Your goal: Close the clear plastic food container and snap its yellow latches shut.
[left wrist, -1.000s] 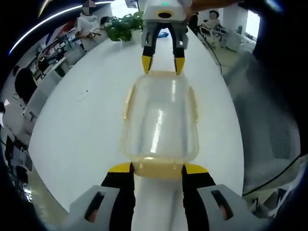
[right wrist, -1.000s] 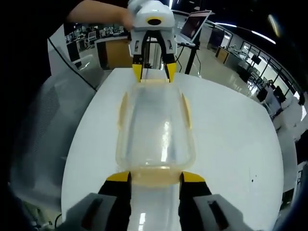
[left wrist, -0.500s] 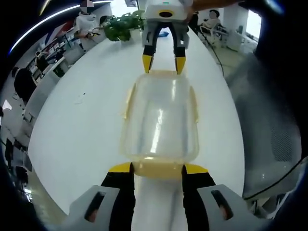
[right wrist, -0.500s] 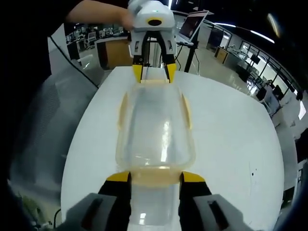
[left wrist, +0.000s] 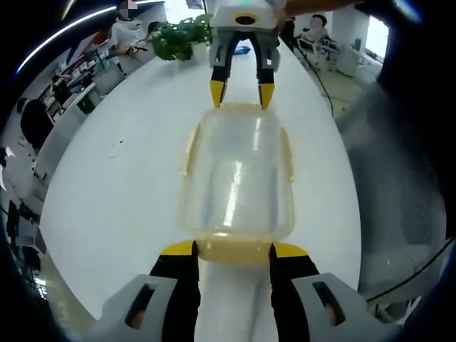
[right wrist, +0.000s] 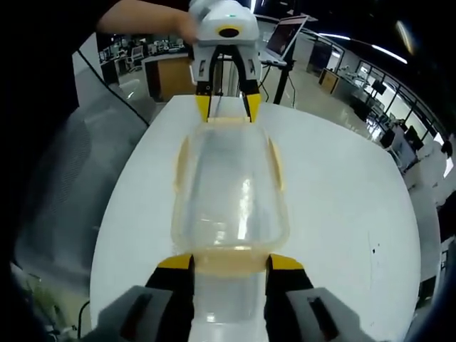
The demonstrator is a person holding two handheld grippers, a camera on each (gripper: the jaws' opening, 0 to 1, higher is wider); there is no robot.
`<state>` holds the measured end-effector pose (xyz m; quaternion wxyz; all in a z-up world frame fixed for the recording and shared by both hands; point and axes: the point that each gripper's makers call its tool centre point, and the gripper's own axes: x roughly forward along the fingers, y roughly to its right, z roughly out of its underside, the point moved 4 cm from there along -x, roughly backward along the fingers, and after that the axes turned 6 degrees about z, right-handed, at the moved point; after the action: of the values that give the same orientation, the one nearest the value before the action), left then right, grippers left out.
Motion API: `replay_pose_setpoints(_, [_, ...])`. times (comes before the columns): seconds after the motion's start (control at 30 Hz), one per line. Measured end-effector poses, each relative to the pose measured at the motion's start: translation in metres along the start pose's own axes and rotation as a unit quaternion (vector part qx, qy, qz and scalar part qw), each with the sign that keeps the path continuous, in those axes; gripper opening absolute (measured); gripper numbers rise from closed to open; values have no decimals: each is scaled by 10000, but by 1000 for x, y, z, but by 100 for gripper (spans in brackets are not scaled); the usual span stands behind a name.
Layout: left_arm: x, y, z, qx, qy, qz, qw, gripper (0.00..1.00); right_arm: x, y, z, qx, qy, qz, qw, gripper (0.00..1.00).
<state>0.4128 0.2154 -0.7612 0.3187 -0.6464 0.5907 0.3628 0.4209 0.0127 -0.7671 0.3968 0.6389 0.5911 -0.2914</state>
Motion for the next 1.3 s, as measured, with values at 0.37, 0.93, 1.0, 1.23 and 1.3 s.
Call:
replay_pose_setpoints(0.37, [11,-1,-15,-17,33,52,10000,35,-13,-1,17,46,21,75,10000,35])
replay_pose_setpoints(0.93, [25,6,-40,-5,-64,69,10000,35,-28,-4,37,21,5,5,10000,35])
replay_pose_setpoints(1.0, [24,6,-43,0,-67,72,10000,35,-31,-4,39,34,35,-8,10000,35])
replay_pose_setpoints(1.23, [27,4,-57,74,-58,71,9999,35,-40,-2,48,76,7,38,10000,35])
replay_pose_setpoints(1.3, [29,3,-59,91,-54,80,9999,35,-41,-2,50,93,0,48,9999,35])
